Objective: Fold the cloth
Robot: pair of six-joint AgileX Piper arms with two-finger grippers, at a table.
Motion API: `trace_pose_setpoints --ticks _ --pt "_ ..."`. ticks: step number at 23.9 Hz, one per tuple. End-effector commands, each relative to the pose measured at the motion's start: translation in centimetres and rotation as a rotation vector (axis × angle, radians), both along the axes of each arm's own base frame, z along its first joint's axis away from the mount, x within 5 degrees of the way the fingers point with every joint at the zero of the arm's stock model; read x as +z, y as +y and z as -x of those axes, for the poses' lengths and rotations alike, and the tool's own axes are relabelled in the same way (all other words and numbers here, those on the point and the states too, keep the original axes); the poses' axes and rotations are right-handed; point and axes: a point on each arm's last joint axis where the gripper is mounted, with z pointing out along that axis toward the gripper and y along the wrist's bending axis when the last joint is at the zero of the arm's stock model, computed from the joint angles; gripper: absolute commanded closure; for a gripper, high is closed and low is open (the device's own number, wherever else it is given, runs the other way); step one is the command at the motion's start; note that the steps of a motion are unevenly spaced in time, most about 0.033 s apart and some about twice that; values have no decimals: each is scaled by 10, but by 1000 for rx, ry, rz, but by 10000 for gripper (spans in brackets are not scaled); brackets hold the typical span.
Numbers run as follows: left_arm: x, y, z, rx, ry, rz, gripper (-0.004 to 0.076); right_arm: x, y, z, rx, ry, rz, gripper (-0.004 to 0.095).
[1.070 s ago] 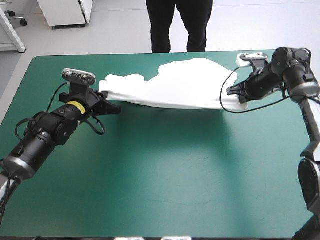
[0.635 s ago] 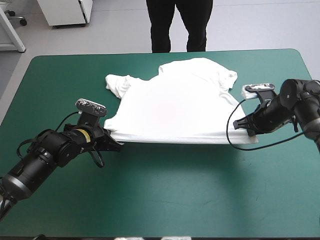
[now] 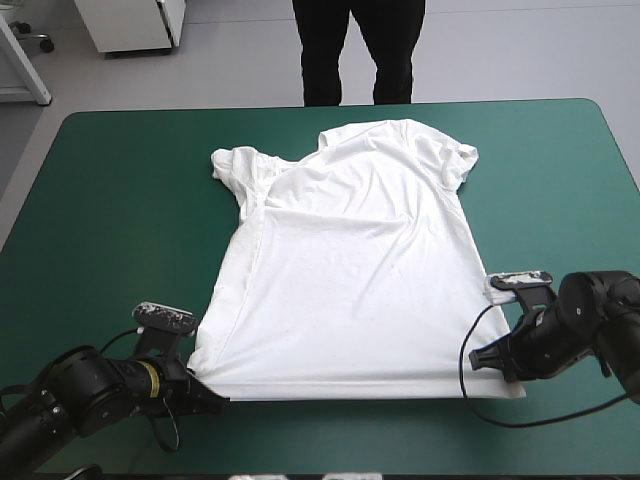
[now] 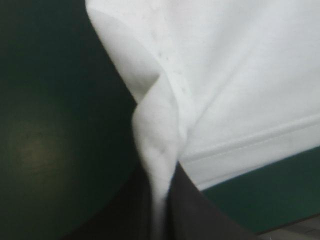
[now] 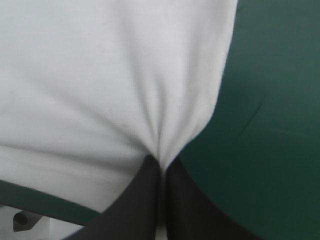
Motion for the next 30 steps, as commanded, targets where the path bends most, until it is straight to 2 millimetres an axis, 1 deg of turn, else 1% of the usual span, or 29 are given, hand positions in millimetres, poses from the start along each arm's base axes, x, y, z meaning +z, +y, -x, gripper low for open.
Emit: trace_pose_setpoints --ticks 1,2,4,6,12,14,16,18,21,23,24,25,26,27,28,29,30 --pt "-4 2 7 23 11 6 733 -6 -6 22 -11 12 17 925" --pt "-8 2 9 28 22 2 733 -11 -6 27 -14 30 15 925" --pt "-18 2 14 26 58 -8 733 -28 -8 41 -17 86 14 925" --pt "-22 2 15 33 67 -7 733 -35 -8 46 -17 114 17 925" --pt "-23 2 14 30 47 -16 733 -38 -13 45 -5 107 67 914" --pt "-23 4 14 32 50 -31 724 -37 -13 44 -6 92 67 860" --pt "-23 5 14 32 47 -50 692 -34 -12 42 -6 77 65 770" --pt "-24 7 15 34 57 -62 612 -28 -12 39 -6 58 61 639" --pt "-24 8 16 39 75 -83 419 -13 -11 34 -5 17 58 460" --pt "-23 10 17 46 86 -101 301 -1 -10 29 -13 -29 50 378" --pt "-15 11 17 53 89 -116 213 16 -10 22 -32 -95 46 352" --pt "-8 11 16 56 80 -112 186 24 -11 19 -42 -129 50 353" --pt "11 8 12 58 35 -74 176 42 -12 13 -52 -207 60 353" --pt "20 6 10 55 5 -55 176 48 -13 11 -58 -239 65 353" --pt "47 3 2 52 -105 6 176 64 -14 5 -82 -318 66 353" --pt "57 3 -1 51 -155 22 176 69 -14 1 -95 -358 64 353" --pt "79 0 -11 52 -268 37 176 82 -15 -6 -127 -445 63 353"
